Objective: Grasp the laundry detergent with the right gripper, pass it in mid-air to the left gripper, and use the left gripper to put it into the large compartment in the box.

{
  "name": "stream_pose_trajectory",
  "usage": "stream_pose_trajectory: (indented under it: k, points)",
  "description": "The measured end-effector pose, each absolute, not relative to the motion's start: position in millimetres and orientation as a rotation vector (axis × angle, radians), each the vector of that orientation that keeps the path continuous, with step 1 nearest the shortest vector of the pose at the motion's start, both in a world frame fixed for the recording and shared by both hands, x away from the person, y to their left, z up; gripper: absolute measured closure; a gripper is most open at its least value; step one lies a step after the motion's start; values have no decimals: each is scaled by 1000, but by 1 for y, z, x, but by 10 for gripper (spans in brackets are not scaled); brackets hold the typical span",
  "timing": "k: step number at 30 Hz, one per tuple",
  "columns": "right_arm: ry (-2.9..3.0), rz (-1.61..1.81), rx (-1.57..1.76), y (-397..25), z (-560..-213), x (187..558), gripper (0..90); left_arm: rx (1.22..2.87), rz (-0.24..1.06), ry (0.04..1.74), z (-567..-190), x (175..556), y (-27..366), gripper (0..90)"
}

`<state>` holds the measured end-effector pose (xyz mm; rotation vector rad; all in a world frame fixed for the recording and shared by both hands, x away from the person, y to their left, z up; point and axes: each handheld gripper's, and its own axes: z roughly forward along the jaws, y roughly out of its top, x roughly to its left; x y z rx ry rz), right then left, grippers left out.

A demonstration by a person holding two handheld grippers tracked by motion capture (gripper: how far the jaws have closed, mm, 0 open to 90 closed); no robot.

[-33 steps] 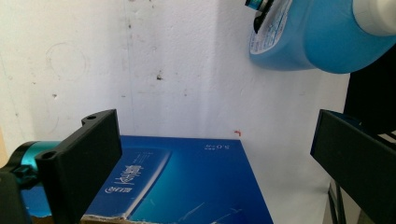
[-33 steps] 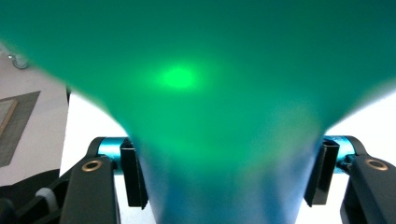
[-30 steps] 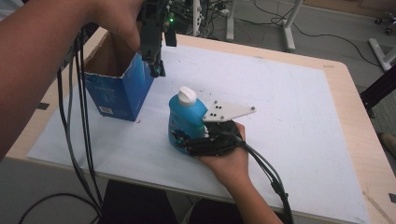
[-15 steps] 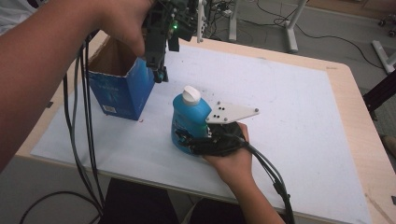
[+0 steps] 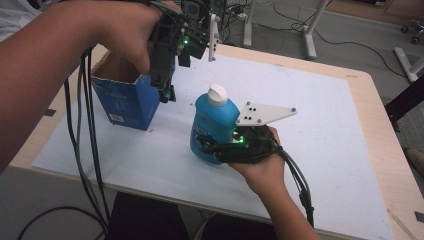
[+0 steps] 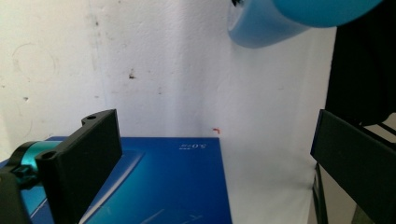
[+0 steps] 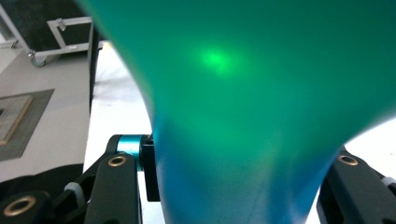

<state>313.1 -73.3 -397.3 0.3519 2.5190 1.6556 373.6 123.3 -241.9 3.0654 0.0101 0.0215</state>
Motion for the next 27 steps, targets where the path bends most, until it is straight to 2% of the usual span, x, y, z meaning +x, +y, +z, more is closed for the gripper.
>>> stream_pose_trajectory:
  k: [15, 27]
  points:
    - [2682, 1630, 117, -71, -365, 322, 463, 3039, -86, -28, -232, 349, 101, 18]
    - [2733, 1615, 54, -65, -363, 329, 462, 3025, -111, -41, -229, 340, 76, 18]
